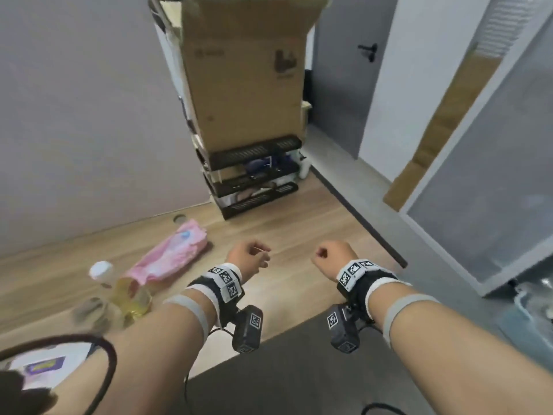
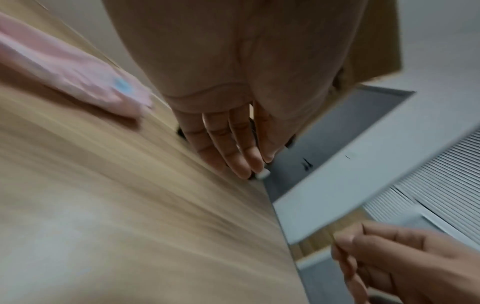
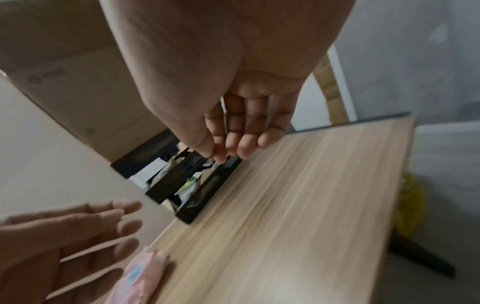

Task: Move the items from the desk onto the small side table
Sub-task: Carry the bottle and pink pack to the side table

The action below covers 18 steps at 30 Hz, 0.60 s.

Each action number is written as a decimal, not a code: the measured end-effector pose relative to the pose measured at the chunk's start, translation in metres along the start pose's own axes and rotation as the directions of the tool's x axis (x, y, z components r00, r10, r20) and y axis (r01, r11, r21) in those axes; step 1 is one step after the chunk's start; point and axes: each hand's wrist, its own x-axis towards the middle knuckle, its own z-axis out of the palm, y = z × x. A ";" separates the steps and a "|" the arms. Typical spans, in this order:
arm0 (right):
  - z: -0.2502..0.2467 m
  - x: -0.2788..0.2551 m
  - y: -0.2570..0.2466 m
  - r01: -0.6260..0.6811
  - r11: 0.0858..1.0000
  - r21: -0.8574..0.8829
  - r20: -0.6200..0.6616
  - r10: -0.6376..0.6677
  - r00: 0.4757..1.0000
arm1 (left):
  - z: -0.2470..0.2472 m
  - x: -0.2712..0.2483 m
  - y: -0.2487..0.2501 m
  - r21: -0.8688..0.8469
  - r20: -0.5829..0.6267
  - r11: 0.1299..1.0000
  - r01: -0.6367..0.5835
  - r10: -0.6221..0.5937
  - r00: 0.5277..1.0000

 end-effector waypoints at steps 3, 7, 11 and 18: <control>0.043 0.039 -0.052 0.021 0.997 0.068 0.109 -0.028 0.994 | -0.070 0.006 -0.044 -0.035 -0.157 0.996 0.084 -0.088 0.984; 0.090 0.081 -0.102 -0.047 0.955 0.294 0.280 -0.039 0.959 | -0.125 0.006 -0.091 -0.055 -0.293 0.977 0.206 -0.213 0.932; 0.128 0.129 -0.137 -0.109 0.933 0.343 0.468 -0.069 0.881 | -0.147 0.009 -0.123 -0.090 -0.386 0.947 0.308 -0.318 0.866; 0.170 0.189 -0.192 0.416 0.908 0.048 0.484 -0.386 0.786 | -0.150 -0.001 -0.158 -0.291 -0.457 0.824 0.486 -0.566 0.686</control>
